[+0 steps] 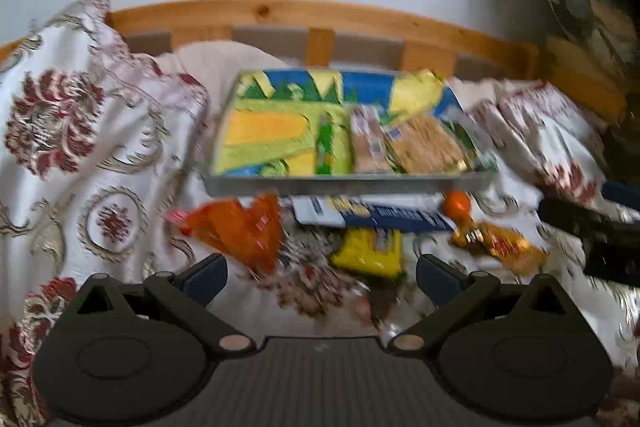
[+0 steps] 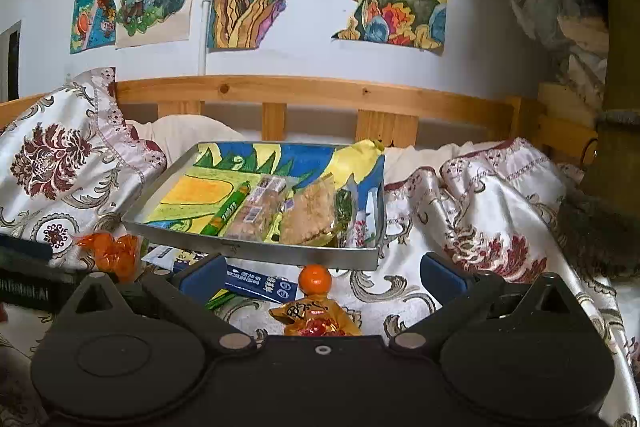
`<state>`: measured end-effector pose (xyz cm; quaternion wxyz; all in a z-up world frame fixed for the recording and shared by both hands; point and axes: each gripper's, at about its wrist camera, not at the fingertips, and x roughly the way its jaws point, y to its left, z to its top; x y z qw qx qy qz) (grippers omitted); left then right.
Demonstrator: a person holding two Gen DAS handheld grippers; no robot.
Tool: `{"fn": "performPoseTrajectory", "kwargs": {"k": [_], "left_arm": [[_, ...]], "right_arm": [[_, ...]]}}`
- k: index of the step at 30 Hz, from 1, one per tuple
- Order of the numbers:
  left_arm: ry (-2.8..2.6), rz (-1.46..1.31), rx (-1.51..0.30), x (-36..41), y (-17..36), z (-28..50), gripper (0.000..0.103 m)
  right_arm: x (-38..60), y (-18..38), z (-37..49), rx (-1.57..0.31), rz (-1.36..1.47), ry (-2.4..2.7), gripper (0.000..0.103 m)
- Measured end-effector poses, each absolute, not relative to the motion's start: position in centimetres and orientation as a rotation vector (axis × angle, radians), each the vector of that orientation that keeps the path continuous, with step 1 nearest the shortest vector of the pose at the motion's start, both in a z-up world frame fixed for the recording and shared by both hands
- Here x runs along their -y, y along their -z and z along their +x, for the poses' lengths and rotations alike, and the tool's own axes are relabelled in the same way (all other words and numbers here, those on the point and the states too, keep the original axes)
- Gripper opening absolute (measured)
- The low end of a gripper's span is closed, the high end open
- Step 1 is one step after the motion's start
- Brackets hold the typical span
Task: Organize snacks
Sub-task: 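Lift both tools away from the tray toward the loose snacks, then grasp the gold snack bag with the right tool while the left tool grasps the brown dried snack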
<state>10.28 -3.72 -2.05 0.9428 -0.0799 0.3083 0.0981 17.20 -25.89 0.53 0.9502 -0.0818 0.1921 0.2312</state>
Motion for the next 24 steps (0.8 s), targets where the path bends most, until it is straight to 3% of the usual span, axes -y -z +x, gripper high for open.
{"fn": "performPoseTrajectory", "kwargs": {"k": [24], "left_arm": [[-0.133,-0.025,-0.815,6.1,5.2,13.5,0.102]], "right_arm": [[24.2,3.0,24.5,-0.556,-0.3,-0.657,0.102]]}}
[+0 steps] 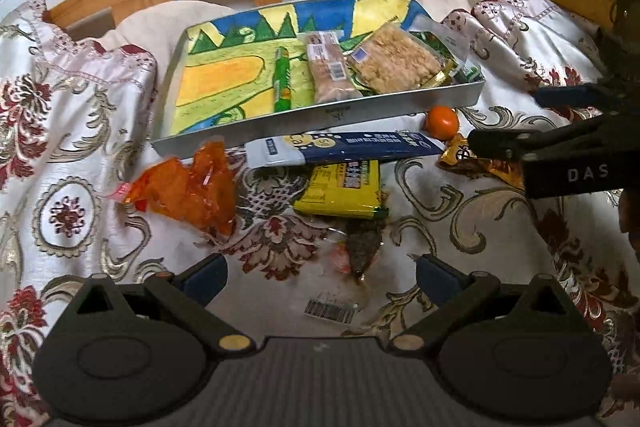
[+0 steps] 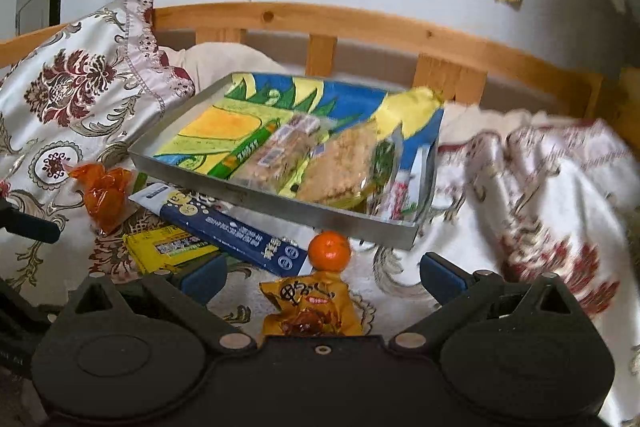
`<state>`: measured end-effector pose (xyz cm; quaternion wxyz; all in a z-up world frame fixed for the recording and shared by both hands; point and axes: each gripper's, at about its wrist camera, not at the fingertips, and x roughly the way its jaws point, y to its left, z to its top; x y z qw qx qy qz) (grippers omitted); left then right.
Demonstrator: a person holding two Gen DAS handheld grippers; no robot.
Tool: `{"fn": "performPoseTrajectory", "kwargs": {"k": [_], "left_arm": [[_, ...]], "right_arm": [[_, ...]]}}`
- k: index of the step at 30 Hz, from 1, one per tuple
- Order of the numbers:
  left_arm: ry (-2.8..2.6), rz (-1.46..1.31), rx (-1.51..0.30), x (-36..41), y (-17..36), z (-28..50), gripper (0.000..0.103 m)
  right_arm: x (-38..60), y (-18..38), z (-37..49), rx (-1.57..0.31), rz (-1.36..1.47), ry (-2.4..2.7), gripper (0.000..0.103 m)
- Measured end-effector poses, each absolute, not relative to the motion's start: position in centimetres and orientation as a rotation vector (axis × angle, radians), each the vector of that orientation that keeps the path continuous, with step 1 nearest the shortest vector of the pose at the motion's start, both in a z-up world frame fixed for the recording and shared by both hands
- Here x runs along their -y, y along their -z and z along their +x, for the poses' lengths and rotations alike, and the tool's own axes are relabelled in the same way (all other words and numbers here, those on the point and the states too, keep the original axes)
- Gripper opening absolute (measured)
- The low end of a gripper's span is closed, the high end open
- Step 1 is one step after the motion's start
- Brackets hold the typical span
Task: Organize snacks
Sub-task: 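Grasp the gold snack bag with the right tool while the left tool grasps the brown dried snack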
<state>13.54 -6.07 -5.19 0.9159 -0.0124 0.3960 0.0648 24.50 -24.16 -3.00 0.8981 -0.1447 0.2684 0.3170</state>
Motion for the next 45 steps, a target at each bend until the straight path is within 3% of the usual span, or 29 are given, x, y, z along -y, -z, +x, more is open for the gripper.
{"fn": "performPoseTrajectory", "kwargs": {"k": [19,24,28,35,45], "left_arm": [[0.007,-0.136,-0.884,4.5,7.3,17.7,0.1],[0.022,-0.126,-0.884,4.4,7.1,18.2,0.092],[0.037,-0.133,-0.879,4.5,7.0,18.2,0.081],[0.055,-0.181,-0.879,4.2,6.8,17.8,0.055],[0.053,-0.223,-0.882,4.0,7.1,18.3,0.055]], "right_arm": [[23.8,6.2,27.0,-0.662,-0.314,-0.709,0.087],[23.9,6.5,27.3,-0.686,-0.303,-0.725,0.077],[23.7,6.5,26.8,-0.69,-0.315,-0.762,0.06],[23.5,6.2,26.2,-0.675,-0.326,-0.771,0.057],[23.4,6.0,25.6,-0.664,-0.324,-0.805,0.056]]}}
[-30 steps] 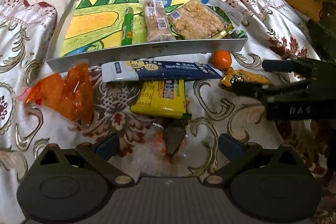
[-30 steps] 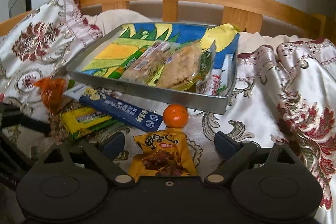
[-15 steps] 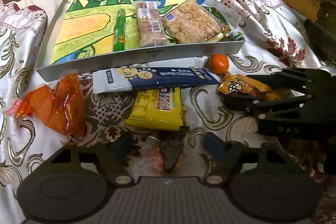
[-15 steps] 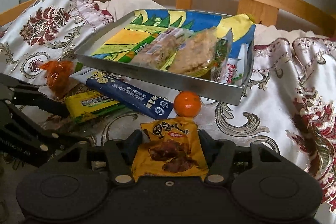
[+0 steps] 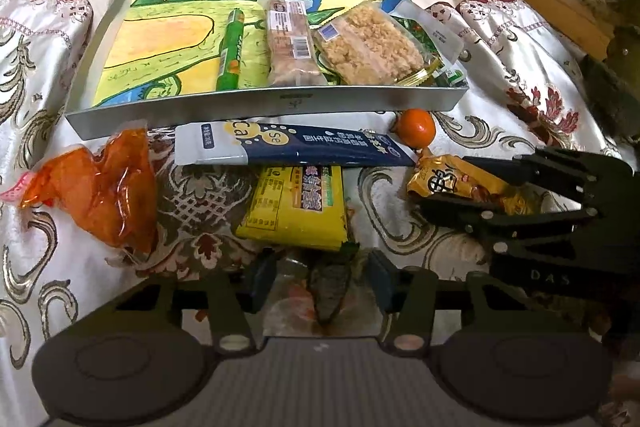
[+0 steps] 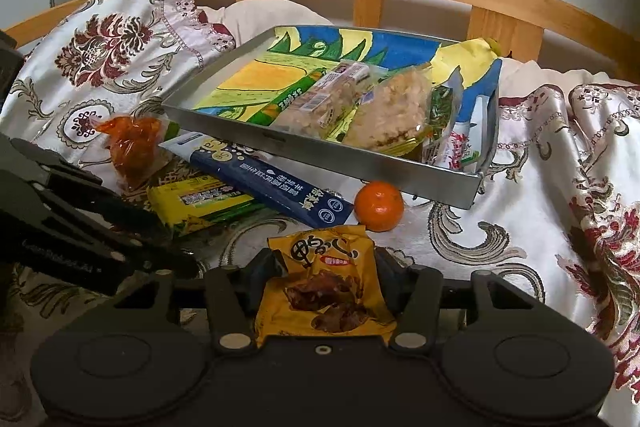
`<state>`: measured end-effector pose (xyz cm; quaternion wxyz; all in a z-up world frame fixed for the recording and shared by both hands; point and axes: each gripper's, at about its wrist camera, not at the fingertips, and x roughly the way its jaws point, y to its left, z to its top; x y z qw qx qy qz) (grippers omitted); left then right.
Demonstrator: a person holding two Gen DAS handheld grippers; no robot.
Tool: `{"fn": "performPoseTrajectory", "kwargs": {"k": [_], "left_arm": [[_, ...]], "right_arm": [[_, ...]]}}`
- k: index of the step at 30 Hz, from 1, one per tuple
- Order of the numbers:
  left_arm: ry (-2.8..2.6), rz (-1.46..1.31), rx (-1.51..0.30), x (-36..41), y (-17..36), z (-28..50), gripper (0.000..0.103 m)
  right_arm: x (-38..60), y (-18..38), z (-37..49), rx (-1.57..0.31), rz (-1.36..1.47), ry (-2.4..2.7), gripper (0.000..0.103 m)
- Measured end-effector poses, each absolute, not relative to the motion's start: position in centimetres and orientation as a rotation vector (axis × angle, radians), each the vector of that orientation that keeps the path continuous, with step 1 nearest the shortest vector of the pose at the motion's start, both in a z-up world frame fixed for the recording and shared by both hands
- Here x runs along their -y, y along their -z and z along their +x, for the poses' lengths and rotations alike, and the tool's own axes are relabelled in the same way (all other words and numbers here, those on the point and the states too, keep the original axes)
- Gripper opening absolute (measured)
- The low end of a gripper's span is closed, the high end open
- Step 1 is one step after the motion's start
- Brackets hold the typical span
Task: Organize snacks
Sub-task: 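Grasp the gold snack bag with the right tool while the left tool grasps the brown dried snack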
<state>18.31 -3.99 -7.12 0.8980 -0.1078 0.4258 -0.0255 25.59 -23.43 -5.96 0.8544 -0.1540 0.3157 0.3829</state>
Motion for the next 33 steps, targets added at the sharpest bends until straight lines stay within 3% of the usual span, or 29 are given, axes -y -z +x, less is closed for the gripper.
{"fn": "performPoseTrajectory", "kwargs": {"k": [33], "left_arm": [[0.174,-0.45,-0.947,2.9,4.1,13.1,0.048]], "right_arm": [[22.7,4.3,21.7,-0.525,-0.456,-0.738,0.054]]}}
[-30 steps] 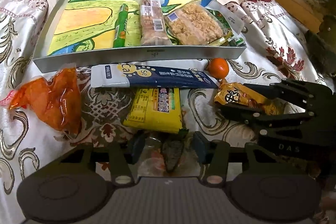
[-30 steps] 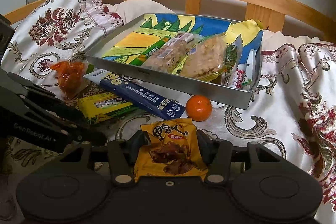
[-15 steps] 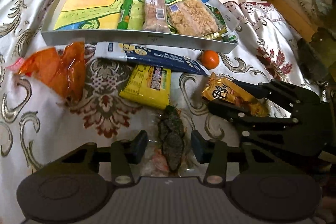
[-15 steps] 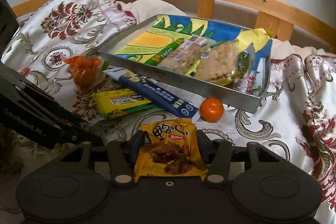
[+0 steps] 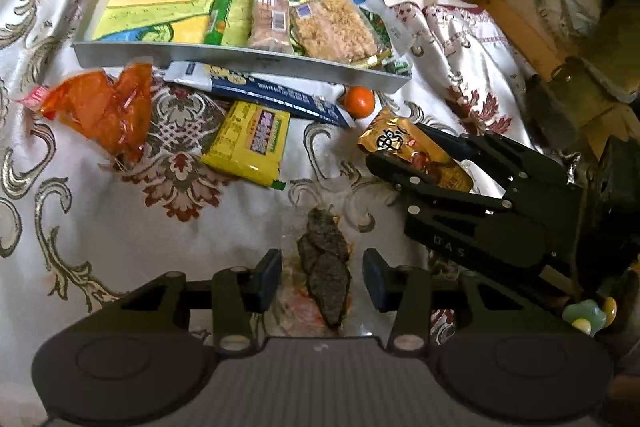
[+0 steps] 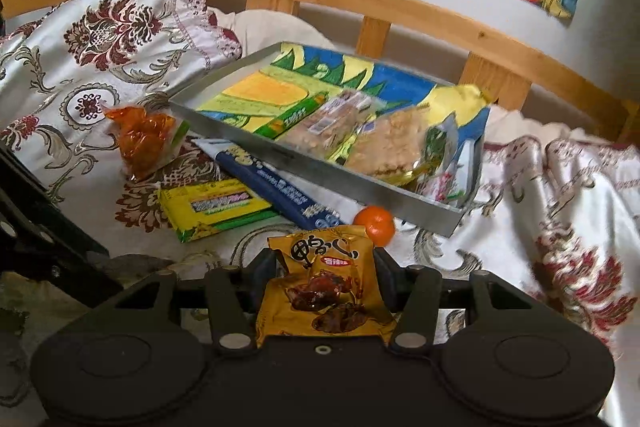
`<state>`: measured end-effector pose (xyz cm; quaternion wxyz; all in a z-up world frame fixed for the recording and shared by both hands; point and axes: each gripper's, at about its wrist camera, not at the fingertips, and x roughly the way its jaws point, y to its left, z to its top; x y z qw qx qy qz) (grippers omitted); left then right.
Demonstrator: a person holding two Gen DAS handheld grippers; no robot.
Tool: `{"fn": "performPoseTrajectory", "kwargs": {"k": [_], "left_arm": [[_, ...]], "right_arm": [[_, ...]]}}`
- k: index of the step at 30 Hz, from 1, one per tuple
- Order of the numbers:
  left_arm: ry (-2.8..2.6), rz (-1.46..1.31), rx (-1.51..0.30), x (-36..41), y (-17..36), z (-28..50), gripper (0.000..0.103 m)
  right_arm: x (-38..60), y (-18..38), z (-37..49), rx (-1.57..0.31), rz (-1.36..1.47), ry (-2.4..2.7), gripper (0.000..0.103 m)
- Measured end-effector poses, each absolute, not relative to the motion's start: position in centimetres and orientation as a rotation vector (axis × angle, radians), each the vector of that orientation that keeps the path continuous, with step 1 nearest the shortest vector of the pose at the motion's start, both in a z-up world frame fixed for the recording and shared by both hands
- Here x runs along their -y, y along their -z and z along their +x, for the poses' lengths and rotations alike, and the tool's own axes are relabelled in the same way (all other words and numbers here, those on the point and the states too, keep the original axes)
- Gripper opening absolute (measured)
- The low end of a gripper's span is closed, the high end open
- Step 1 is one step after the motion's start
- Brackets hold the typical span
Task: Organize snacks
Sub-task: 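Grasp the gold snack bag with the right tool while the left tool grasps the brown dried snack, then carry the brown snack into the tray with the left tool while the right tool carries the gold bag there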
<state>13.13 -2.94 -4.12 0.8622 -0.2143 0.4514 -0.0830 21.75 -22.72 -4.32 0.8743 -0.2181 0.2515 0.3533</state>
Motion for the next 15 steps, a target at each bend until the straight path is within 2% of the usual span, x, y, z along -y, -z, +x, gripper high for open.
{"fn": "performPoseTrajectory", "kwargs": {"k": [15], "left_arm": [[0.16,-0.399,-0.854,3.1,1.8,13.0,0.048]], "right_arm": [[23.3,2.6,21.5,-0.389,-0.417,-0.657,0.054]]}}
